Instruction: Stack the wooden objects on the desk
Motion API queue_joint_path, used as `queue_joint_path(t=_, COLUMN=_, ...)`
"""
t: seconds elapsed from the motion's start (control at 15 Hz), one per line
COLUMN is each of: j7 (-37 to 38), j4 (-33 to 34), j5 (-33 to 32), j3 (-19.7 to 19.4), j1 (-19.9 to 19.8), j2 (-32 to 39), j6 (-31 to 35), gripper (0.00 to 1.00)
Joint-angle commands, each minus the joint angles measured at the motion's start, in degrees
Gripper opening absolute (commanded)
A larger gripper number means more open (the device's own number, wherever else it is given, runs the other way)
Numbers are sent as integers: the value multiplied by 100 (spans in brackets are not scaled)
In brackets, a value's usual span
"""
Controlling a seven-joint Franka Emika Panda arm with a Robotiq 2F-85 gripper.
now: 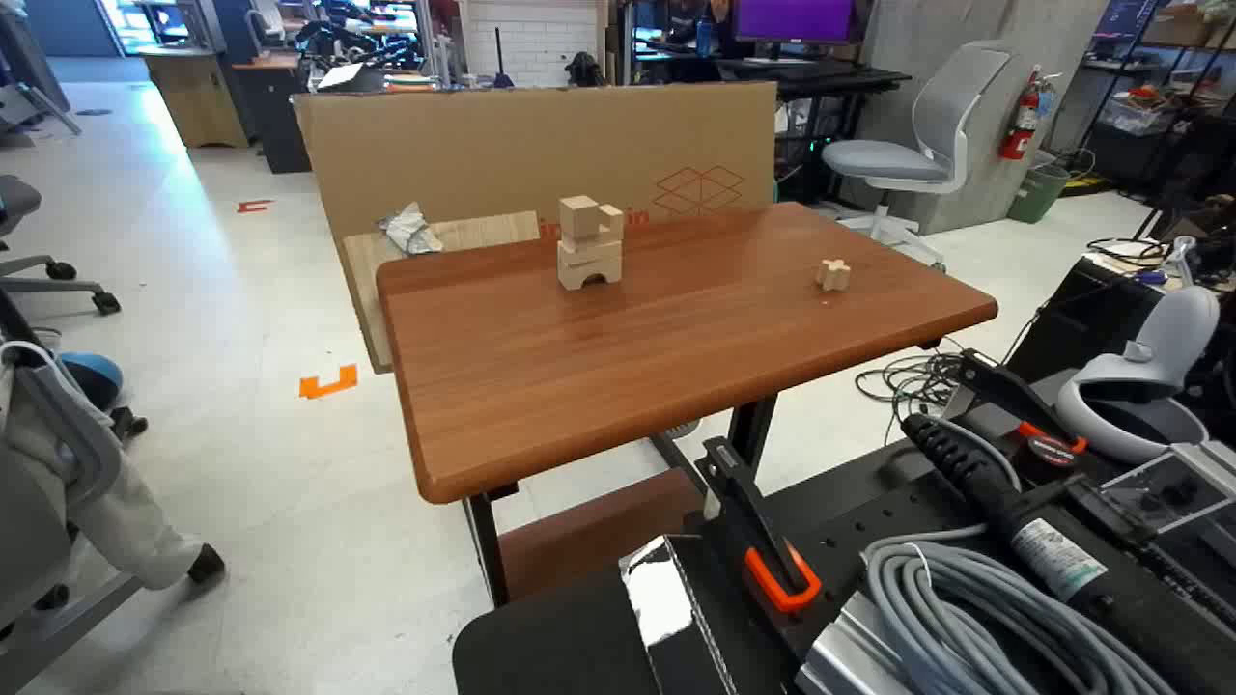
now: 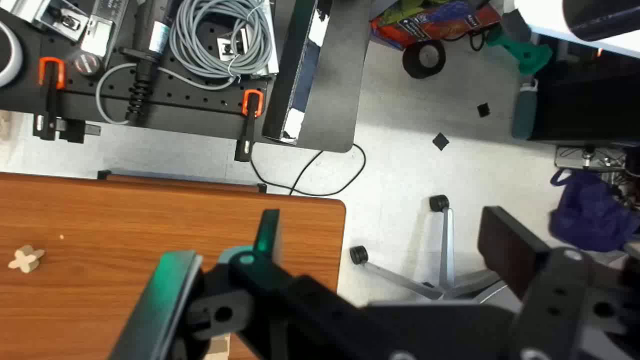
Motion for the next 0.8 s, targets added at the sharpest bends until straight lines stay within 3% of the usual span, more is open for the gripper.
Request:
queue_joint_path(t=0.0, j7=-28, j4=17, j5=27, j3=109, j1=-129, j2=2, j6=-20, gripper=100)
queue_joint_path(t=0.47, j7=-28, j4=17, j5=27, j3=109, j1=-129, j2=1, j6=-19, gripper=100)
queue_joint_path(t=0.73, j7=-89, j4=-162, j5=-70, j3=-57, j1=-383, j2=-68, j6=447, gripper=100)
